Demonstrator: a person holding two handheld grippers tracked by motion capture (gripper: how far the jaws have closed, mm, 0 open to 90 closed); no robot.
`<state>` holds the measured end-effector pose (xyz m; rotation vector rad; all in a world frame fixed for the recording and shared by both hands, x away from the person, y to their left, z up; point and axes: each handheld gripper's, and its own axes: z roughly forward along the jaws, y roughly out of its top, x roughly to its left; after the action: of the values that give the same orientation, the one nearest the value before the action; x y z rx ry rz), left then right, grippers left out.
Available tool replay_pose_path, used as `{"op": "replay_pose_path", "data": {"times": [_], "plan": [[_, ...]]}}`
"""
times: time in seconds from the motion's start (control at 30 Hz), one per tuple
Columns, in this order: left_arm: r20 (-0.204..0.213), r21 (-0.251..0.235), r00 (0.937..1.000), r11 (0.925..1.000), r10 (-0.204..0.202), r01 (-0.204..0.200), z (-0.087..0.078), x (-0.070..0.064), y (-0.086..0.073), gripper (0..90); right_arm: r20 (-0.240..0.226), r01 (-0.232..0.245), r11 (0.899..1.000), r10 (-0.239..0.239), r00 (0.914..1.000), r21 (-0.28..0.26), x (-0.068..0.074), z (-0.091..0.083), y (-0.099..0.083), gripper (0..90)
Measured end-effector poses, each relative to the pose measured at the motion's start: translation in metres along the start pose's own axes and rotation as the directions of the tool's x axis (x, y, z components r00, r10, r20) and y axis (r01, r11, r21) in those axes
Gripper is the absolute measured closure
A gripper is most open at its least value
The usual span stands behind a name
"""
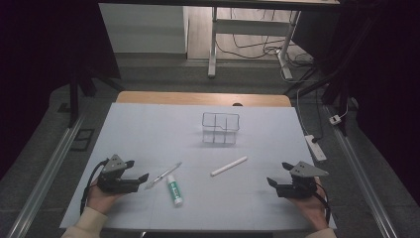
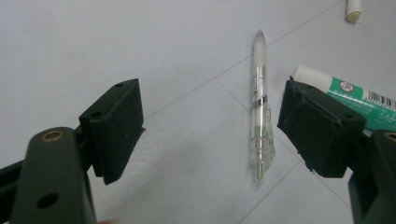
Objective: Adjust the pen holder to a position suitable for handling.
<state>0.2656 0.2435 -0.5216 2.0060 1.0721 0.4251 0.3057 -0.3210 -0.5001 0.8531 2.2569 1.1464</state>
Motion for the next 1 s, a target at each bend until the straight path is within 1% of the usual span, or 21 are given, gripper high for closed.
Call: {"op": "replay_pose_path", "data": {"times": [0.13, 0.2, 0.27, 0.47, 0.63, 0.73, 1.0], "plan": [[0.002, 0.000, 1.0000, 1.0000, 0.004, -0.004, 0.000, -0.001, 0.000, 22.3, -0.002, -0.006, 1.000, 0.006, 1.0000, -0.004, -0.001, 0.000, -0.001, 18.5], [0.002, -0.003, 1.0000, 1.0000, 0.005, -0.005, -0.001, -0.001, 0.001, 22.3, 0.005, -0.002, 1.000, 0.002, 1.0000, 0.000, -0.001, 0.000, -0.002, 18.7], [0.003, -0.005, 1.0000, 1.0000, 0.006, -0.006, -0.001, -0.002, 0.001, 22.3, -0.004, -0.011, 1.000, 0.011, 0.9999, -0.005, -0.001, 0.000, -0.002, 18.6], [0.003, -0.006, 1.0000, 1.0000, 0.006, -0.006, -0.002, -0.002, 0.001, 22.3, -0.006, -0.012, 1.000, 0.012, 0.9999, -0.005, -0.001, 0.000, -0.002, 18.3], [0.003, -0.009, 1.0000, 1.0000, 0.002, -0.002, -0.002, -0.001, 0.001, 22.3, -0.001, -0.020, 1.000, 0.020, 0.9998, -0.006, -0.002, 0.001, 0.000, 18.6], [0.004, -0.010, 1.0000, 0.9999, 0.002, -0.002, -0.002, -0.001, 0.001, 22.3, -0.007, -0.033, 0.999, 0.033, 0.9994, -0.011, -0.002, 0.002, 0.002, 19.5], [0.002, -0.012, 1.0000, 0.9999, 0.005, -0.005, -0.003, -0.001, 0.002, 22.2, -0.017, -0.034, 0.999, 0.034, 0.9993, -0.014, -0.002, 0.005, 0.008, 20.9]]}}
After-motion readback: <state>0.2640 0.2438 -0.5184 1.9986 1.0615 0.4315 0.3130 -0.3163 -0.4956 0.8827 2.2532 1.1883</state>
